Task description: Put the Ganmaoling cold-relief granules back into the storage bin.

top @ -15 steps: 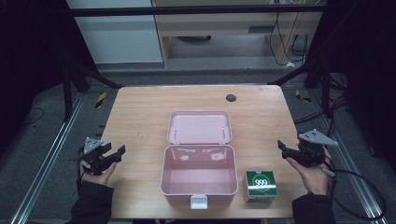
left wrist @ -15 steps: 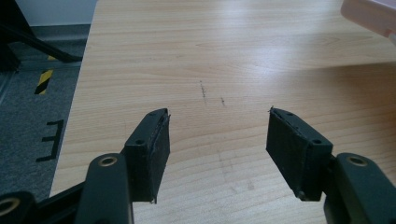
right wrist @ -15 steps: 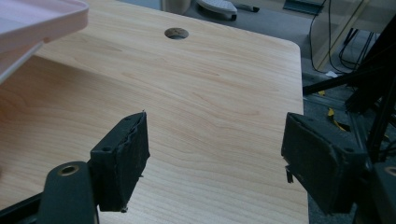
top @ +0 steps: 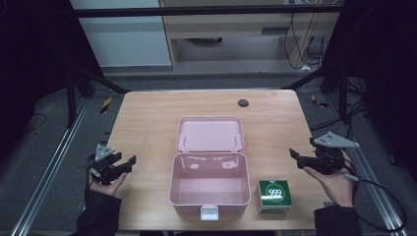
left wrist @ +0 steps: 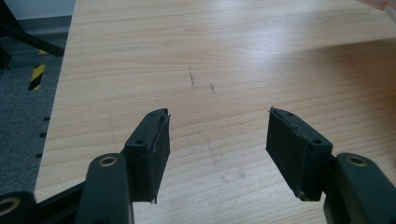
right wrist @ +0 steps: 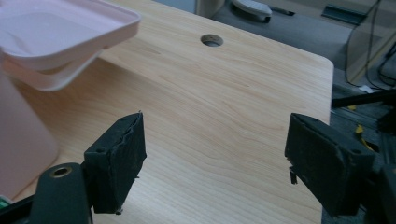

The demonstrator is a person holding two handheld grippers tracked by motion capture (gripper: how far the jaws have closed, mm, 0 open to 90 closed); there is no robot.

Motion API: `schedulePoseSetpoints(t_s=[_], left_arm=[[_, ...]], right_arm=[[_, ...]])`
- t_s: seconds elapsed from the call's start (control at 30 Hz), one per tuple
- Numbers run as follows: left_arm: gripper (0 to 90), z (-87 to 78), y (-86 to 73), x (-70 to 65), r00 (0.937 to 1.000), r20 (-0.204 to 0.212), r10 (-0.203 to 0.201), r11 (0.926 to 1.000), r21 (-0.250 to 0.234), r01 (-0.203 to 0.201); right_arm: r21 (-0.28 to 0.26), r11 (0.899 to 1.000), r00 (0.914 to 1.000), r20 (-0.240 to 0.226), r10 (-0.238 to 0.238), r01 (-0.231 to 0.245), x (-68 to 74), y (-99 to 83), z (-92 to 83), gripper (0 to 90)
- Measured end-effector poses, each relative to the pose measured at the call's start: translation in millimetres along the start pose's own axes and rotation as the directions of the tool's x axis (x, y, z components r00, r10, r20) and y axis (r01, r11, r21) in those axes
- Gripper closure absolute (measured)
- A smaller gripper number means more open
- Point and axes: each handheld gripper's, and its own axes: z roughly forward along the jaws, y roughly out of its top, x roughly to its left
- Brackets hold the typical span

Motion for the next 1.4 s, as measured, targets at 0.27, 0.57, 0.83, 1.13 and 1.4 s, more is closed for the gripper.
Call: schedulePoseSetpoints(t_s=[0.27,0.57,0.83,1.13,1.4], left_arm=[[37.4,-0.6,-4.0,5.5,0.9999,-0.007,0.008,0.9998,0.02,-0.008],[36.0,2.0,-6.4,2.2,0.9997,-0.005,0.022,0.9991,0.035,-0.022],[35.6,2.8,-6.6,3.7,0.9995,-0.009,0.03,0.9988,0.038,-0.03],[35.2,3.2,-6.3,2.8,0.9995,-0.009,0.03,0.9991,0.031,-0.029],[35.2,5.0,-6.9,2.1,0.9993,-0.007,0.037,0.9984,0.042,-0.037]], right_arm=[[0.017,0.995,0.9899,-0.108,-0.092,0.094,7.0,25.2,-9.2,16.4],[0.059,0.971,0.9478,-0.237,-0.213,0.233,26.9,43.0,-7.4,13.1],[0.098,0.939,0.9045,-0.318,-0.284,0.33,42.5,40.9,-3.7,10.0],[0.126,0.886,0.8387,-0.405,-0.364,0.446,57.2,34.6,-4.3,6.9],[0.145,0.855,0.8055,-0.443,-0.393,0.498,66.6,28.6,-3.9,5.6]])
